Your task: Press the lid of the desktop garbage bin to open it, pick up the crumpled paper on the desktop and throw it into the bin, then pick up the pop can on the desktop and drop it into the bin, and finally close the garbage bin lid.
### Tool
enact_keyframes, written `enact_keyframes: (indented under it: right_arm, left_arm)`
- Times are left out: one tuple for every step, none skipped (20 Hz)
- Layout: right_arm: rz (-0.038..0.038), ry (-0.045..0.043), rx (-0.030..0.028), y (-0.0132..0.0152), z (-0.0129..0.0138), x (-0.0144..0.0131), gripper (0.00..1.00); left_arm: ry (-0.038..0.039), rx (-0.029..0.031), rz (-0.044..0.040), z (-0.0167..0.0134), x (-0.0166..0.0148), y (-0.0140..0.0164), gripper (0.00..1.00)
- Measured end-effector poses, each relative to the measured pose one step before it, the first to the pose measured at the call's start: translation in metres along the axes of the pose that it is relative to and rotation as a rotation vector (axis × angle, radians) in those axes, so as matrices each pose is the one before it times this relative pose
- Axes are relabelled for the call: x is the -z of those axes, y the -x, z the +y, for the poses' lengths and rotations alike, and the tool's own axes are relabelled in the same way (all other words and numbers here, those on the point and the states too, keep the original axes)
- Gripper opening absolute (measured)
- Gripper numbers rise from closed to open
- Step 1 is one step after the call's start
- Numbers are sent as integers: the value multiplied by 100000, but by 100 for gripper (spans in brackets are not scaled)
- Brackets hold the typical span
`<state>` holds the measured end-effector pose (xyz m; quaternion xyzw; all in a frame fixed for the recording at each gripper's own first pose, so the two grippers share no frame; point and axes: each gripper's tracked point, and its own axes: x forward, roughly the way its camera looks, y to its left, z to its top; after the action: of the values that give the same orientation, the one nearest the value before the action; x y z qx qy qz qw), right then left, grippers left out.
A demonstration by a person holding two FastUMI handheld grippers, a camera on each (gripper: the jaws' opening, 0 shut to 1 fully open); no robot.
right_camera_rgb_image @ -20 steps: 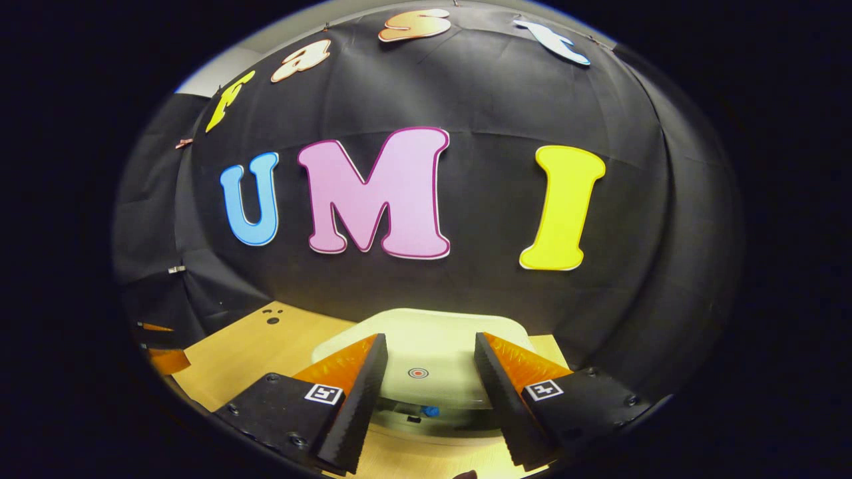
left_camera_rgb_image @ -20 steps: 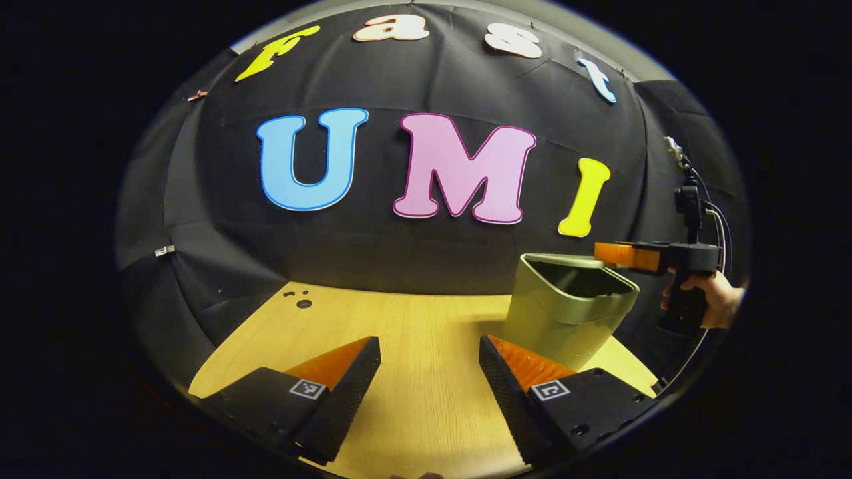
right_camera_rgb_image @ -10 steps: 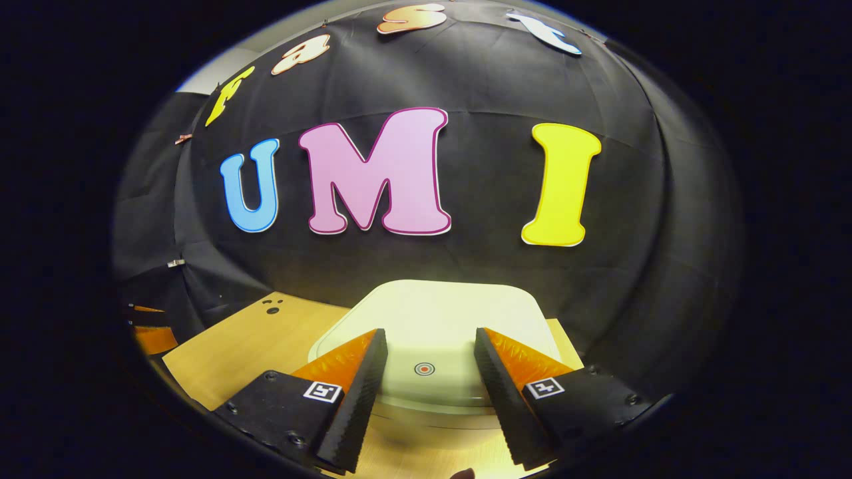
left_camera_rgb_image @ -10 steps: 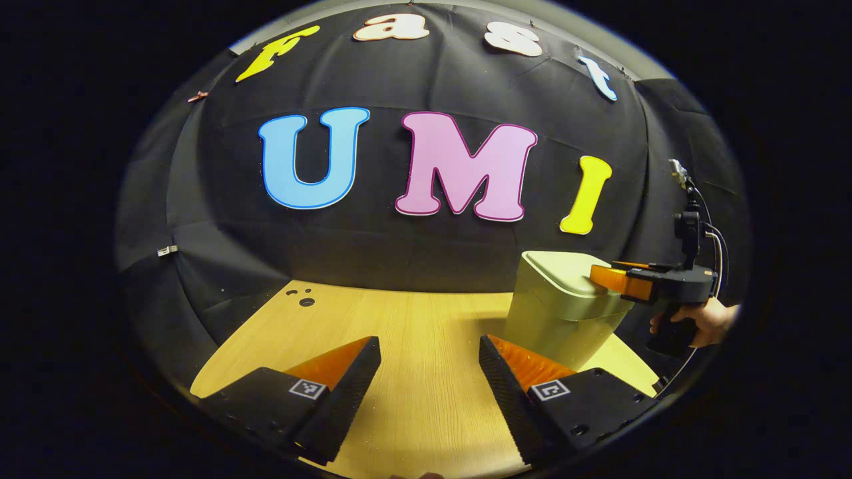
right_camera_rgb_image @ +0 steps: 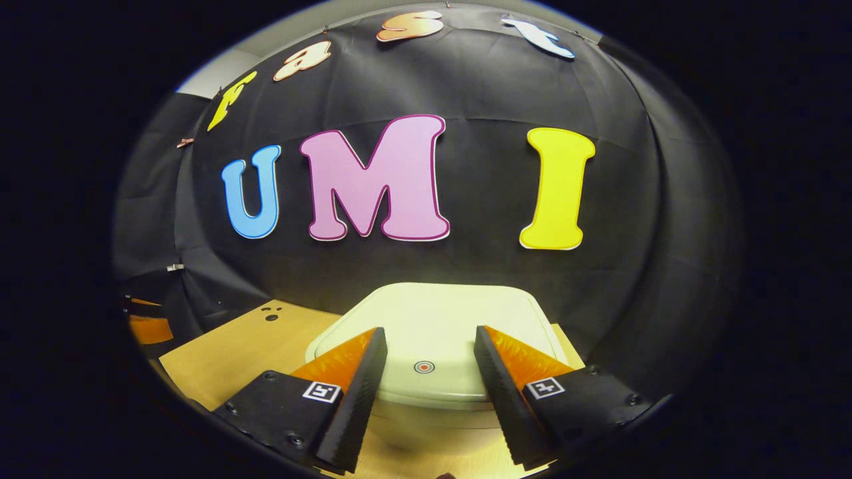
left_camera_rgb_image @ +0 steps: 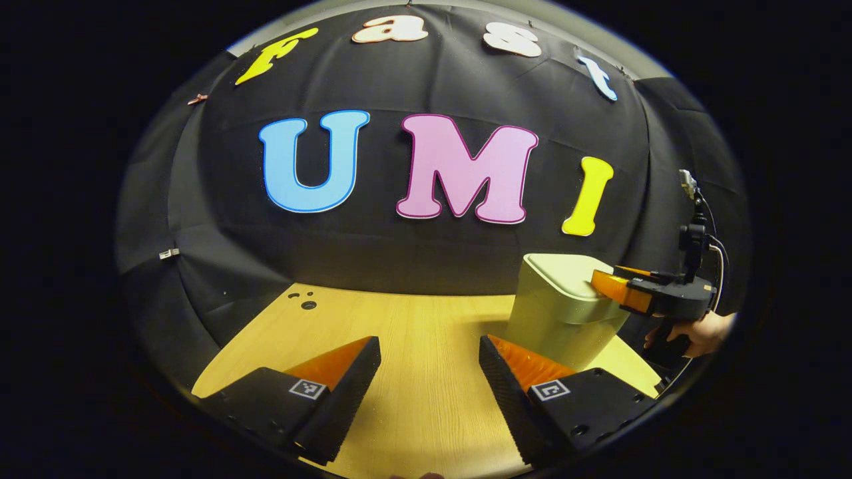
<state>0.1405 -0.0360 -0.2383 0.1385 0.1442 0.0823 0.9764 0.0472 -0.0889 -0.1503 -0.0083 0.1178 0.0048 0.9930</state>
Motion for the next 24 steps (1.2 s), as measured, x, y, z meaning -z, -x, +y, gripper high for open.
enact_keyframes:
  right_arm:
    - [618, -1406, -497, -103, 47, 64, 86]
    - [-237, 27, -241, 133, 52, -111, 84]
    - [-786, -47, 570, -28, -78, -377, 84]
    - [553, 74, 803, 1, -53, -91, 84]
    - [843, 144, 716, 39, 144, -13, 84]
    - [508, 1, 402, 92, 70, -154, 84]
    - [305, -486, -284, 80, 224, -204, 84]
    - [-288, -560, -586, 110, 291, -285, 84]
    - [-361, -242, -254, 199, 130, -201, 84]
    - [-286, -104, 8, 251, 156, -205, 84]
    - [-415, 165, -144, 451, 198, -149, 84]
    - [-319, 112, -183, 473, 190, -162, 84]
    - [-204, 73, -445, 305, 290, 517, 84]
    - [-148, 341, -500, 604, 362, -90, 84]
    - [-17, 411, -370, 663, 378, 8, 84]
    - [-174, 160, -575, 662, 430, -89, 84]
    - [81, 117, -426, 698, 481, 79, 84]
    - [453, -95, -601, 734, 510, 155, 84]
    - [476, -23, -340, 789, 550, 255, 84]
    - [275, 144, -215, 684, 462, 107, 84]
    - [46, 410, -168, 714, 771, -251, 84]
    - [127, 355, -43, 641, 440, 78, 84]
    - [-78, 57, -284, 654, 536, -46, 84]
    - [-110, -282, -6, 591, 462, -64, 84]
  left_arm:
    - [82, 262, -134, -54, -106, 19, 96]
    - [27, 69, -234, -3, -52, 1, 96]
    - [52, 329, -328, -53, -214, -2, 96]
    - [-77, 327, -392, -136, -108, -24, 96]
    - [-396, 306, -481, -40, -291, 59, 96]
    - [-527, 36, -368, 108, -70, 92, 96]
    - [-261, 87, -279, 28, -138, 41, 96]
    - [4, 213, -200, -34, -65, 48, 96]
    - [108, -1, -76, 125, -94, 45, 96]
    - [151, -77, -78, 98, 75, 23, 96]
    - [258, 72, -220, 78, -133, 58, 96]
    - [242, 167, -98, -17, -2, 10, 96]
    - [75, 254, -94, -43, -133, 33, 96]
    - [-78, 254, -77, 67, 12, 31, 96]
    - [-149, 335, -88, 15, -22, -8, 96]
    - [-99, 363, -210, -1, -47, -18, 96]
    - [-39, 631, -515, -2, -224, 25, 96]
    - [-11, 701, -281, -105, -124, -25, 96]
    - [-130, 620, -200, -24, -99, 14, 96]
    - [-247, 608, -252, -3, -7, 7, 96]
    - [-227, 747, -446, -17, -170, 70, 96]
    - [-274, 768, -454, -63, -40, 96, 96]
    - [-212, 768, -395, -30, -213, 40, 96]
    - [-76, 866, -486, -12, -91, 161, 96]
